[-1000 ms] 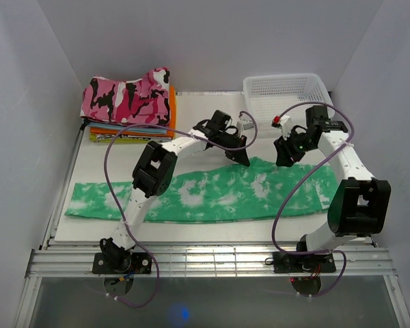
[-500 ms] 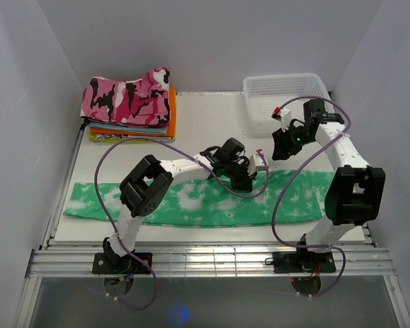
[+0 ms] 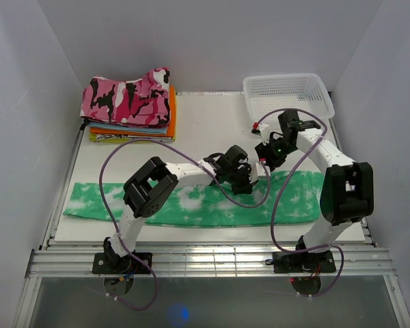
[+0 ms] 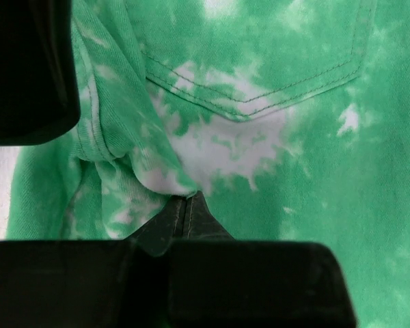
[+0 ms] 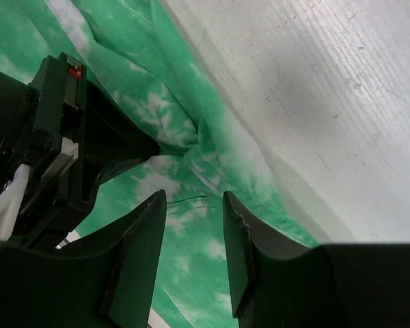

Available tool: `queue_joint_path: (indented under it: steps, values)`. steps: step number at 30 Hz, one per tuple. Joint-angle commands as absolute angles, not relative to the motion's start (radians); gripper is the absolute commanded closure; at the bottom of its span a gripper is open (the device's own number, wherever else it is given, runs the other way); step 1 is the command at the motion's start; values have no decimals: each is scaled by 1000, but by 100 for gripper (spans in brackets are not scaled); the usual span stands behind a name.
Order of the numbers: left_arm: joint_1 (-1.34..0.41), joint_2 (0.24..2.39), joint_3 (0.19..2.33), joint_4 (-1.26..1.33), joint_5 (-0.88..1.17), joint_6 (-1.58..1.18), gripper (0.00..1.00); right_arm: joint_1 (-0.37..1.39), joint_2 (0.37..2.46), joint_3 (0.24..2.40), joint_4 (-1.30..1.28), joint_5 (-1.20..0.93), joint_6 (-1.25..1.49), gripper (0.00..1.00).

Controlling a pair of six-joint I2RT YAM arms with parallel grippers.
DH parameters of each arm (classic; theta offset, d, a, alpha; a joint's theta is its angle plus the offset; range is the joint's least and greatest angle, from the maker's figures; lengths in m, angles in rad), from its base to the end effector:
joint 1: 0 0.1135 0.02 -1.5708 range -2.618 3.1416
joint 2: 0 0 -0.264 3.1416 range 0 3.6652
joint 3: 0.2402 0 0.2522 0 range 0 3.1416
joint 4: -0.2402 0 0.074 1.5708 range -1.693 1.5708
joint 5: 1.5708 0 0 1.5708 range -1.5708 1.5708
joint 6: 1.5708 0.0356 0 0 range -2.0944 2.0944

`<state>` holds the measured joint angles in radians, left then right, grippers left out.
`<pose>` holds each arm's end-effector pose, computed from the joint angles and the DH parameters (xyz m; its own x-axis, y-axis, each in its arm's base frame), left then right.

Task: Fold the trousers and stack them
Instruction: Fold the trousers

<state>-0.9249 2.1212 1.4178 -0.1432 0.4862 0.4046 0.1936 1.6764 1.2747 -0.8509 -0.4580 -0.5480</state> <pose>0.2597 -0.3722 0.1468 -0.0632 0.6620 -0.7468 0.9978 0.0265 -0.0609 0.3207 0.0789 0.2349 -0.6350 -0.6007 -0.4858 -0.7487 0.6334 0.1955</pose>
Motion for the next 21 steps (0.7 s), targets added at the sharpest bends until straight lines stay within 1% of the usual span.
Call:
queue_joint_path:
  steps: [1,9,14,21]
  values:
    - [-927,2122,1388,-156,460,422,100,228,1681,1262,-818,-448,-522,55]
    - [-927,2094,1368,-141,469,423,100,247,1764,1258,-762,-382,-506,56]
    - [-927,2063,1310,-78,459,422,100,247,1773,1266,-758,-411,-497,64]
    - [-928,2059,1287,-54,442,426,100,249,1782,1259,-762,-420,-499,63]
